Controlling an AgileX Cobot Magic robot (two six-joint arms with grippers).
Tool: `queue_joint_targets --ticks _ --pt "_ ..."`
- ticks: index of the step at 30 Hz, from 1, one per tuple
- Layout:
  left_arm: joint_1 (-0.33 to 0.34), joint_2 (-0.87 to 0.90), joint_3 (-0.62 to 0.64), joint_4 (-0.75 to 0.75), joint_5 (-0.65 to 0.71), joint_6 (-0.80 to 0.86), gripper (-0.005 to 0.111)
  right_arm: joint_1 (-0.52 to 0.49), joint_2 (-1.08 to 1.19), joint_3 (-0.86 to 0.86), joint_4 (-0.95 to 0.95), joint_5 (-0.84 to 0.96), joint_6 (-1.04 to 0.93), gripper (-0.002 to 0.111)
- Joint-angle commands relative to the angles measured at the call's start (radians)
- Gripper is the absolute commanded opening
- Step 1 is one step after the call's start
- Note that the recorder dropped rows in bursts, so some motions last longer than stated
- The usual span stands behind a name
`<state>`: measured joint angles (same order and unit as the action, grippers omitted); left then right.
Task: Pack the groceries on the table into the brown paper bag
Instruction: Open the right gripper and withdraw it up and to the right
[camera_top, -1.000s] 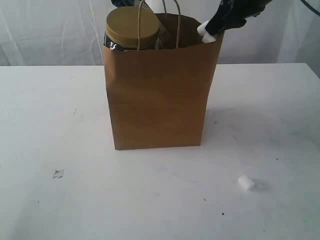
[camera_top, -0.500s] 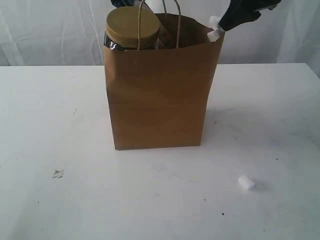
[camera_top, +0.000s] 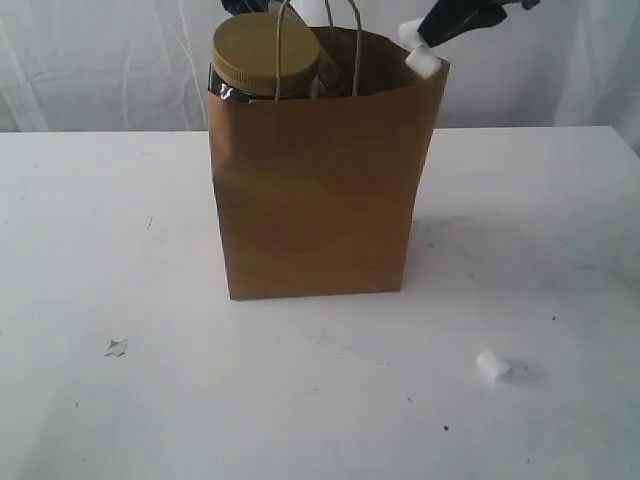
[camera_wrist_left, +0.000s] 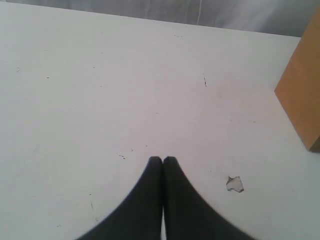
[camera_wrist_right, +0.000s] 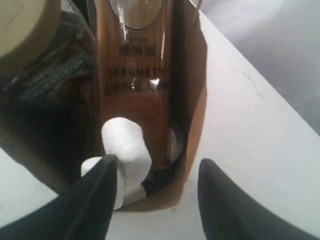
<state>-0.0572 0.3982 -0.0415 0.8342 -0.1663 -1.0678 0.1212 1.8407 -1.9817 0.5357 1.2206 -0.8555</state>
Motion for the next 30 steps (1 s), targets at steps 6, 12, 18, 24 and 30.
queue_joint_targets --ticks 6,12,18,24,30 --pt "-0.006 -0.007 0.004 0.012 0.002 -0.006 0.0 -0.002 0.05 0.006 0.037 0.0 0.026 0.047" --pt "-0.006 -0.007 0.004 0.012 0.002 -0.006 0.0 -0.002 0.086 0.006 0.01 0.0 0.059 0.047" --pt "-0.006 -0.007 0.004 0.012 0.002 -0.006 0.0 -0.002 0.074 0.006 -0.101 0.0 0.079 0.047" --pt "-0.006 -0.007 0.004 0.012 0.002 -0.006 0.0 -0.01 0.023 0.002 -0.133 0.0 0.102 0.047" --pt "-0.006 -0.007 0.004 0.012 0.002 -0.006 0.0 -0.051 -0.09 0.0 -0.284 0.0 0.144 0.047"
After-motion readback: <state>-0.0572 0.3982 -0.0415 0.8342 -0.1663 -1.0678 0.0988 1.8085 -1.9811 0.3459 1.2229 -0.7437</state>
